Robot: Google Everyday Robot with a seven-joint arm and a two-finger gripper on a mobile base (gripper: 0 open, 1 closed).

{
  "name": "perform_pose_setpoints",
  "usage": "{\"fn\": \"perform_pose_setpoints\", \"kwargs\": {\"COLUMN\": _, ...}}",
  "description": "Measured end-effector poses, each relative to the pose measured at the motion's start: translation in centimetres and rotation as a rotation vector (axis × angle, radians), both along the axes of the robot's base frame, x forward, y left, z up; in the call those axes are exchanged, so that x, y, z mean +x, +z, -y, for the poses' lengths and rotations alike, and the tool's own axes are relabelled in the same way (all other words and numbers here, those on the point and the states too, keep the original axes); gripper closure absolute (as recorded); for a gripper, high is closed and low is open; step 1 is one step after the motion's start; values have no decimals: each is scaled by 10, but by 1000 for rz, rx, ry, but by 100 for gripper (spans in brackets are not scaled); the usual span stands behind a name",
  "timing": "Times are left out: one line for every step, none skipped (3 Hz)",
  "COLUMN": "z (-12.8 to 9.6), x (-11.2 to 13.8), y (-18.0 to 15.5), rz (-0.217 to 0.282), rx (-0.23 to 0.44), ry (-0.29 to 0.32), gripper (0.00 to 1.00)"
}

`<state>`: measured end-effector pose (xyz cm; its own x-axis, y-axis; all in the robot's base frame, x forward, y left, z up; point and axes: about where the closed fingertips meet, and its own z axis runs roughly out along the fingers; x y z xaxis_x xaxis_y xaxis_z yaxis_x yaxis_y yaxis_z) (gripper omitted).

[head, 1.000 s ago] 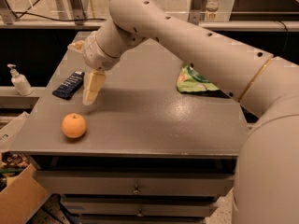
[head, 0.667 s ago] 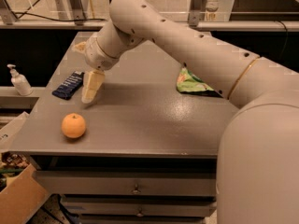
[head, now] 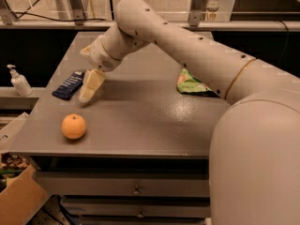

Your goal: Pick rxbar blueberry

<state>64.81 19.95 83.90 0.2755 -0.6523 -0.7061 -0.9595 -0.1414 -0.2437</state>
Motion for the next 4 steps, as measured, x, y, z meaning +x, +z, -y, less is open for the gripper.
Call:
{"fn": "perform_pose_setpoints", "kwargs": {"z": 3, "x": 1, "y": -3, "rz": -78, "rx": 29, "ry": -43, "gripper": 0}}
{"fn": "perform_pose_setpoints", "kwargs": {"z": -3, "x": 0, "y": -7, "rz": -128, "rx": 61, "ry": -58, "gripper": 0}}
{"fn": "perform_pose_setpoints", "kwargs": {"z": -16, "x": 1, "y": -16, "rz": -159, "rx": 103, "ry": -66, "gripper": 0}}
{"fn": "perform_pose_setpoints", "kwargs": {"z": -26, "x": 3, "y": -20, "rz": -167, "rx": 120, "ry": -68, "gripper": 18}}
